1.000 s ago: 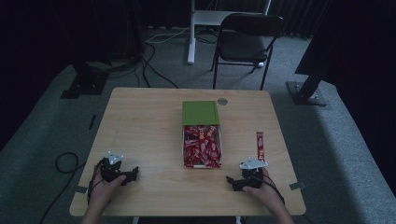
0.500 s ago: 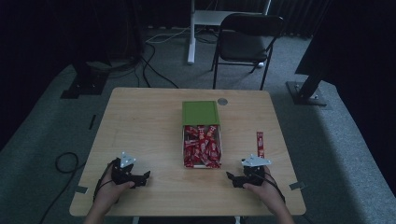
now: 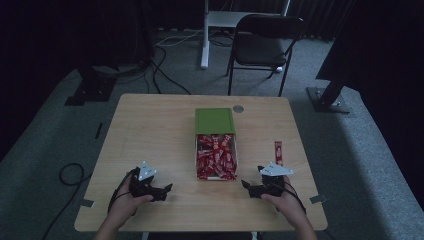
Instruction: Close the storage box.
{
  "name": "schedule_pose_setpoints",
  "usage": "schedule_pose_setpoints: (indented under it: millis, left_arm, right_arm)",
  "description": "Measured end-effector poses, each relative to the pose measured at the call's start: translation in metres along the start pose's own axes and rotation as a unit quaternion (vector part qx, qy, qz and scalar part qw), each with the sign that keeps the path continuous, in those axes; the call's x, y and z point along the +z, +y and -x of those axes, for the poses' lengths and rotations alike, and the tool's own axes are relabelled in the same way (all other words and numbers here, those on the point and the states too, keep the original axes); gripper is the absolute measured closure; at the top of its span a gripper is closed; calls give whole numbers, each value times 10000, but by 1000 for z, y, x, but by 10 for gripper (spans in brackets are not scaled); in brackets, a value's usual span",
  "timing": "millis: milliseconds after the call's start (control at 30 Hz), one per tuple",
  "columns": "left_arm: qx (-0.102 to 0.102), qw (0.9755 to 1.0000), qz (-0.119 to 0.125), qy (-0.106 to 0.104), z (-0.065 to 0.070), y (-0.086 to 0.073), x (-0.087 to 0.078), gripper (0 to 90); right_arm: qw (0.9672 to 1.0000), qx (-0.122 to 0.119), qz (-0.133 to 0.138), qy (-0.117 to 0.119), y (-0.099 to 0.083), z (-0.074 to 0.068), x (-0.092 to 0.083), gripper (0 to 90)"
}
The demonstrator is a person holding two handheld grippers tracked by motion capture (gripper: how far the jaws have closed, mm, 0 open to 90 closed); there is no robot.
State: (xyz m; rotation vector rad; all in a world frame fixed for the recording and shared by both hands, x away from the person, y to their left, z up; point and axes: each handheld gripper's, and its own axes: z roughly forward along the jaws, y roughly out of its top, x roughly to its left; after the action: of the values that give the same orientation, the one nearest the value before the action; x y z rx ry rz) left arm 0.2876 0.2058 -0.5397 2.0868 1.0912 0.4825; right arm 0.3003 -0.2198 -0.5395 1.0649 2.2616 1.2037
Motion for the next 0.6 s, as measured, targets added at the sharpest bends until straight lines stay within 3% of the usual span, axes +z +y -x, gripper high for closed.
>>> schedule_pose_setpoints:
  millis: [233,533,600]
  left_arm:
    - [222,9995,211,-100,13,12,0,19]
    - [315,9974,634,-122,24,31,1,19]
    - [315,9974,634,-122,24,31,1,19]
  right_arm:
    - [9993,-4,249,292,10,-3,-3,125]
    - [9985,41,431,337,22,-3,-2,131]
    - [9982,59,476,352,23,-2,-2,131]
